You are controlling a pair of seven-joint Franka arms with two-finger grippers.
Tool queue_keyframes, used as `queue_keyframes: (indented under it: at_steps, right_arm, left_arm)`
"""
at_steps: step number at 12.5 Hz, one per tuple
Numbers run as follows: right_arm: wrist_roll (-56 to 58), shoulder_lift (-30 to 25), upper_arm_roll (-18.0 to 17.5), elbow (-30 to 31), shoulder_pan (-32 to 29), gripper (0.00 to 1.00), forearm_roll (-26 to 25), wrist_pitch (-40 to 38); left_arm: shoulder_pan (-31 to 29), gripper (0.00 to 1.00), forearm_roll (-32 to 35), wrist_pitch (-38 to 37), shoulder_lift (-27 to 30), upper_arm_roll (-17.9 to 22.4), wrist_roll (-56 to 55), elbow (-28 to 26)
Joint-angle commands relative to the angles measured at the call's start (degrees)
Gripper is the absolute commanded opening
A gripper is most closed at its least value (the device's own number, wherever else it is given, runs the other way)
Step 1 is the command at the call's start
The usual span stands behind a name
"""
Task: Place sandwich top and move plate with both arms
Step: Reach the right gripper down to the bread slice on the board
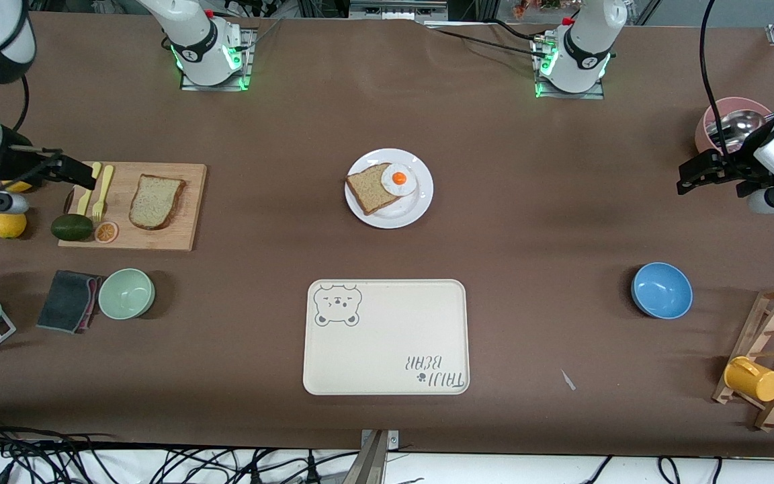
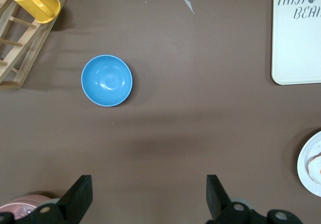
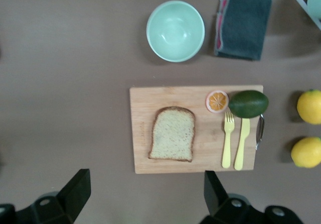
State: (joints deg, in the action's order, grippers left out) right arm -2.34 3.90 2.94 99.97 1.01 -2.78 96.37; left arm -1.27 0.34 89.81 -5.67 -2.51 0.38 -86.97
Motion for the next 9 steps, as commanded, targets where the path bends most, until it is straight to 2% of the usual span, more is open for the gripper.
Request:
queue_keyframes:
  at_steps: [1,3,6,9]
  right_arm:
    - [-5.3,1.3,-0.3,2.3,2.2,1.00,-4.2,1.8]
    - [-9.2,1.9,-0.3,6.7,3.0,1.00,-6.2,6.8]
    - [-11.6,1.6,-0.3,15.1,3.0,1.00,-6.2,14.9]
    - [-18.6,2.7,-0.2,18.7,3.0,1.00,-6.7,16.7]
  left_arm:
    - [-0.1,1.00,2.1,-0.8,-0.2,0.0,-0.6,1.4]
    - [-0.1,1.00,2.1,-0.8,-0.2,0.0,-0.5,1.3]
    - [-0.2,1.00,1.4,-0.7,-0.7,-0.2,-0.4,1.2]
    - [-0.3,1.00,1.0,-0.7,-0.7,0.0,-0.2,1.2]
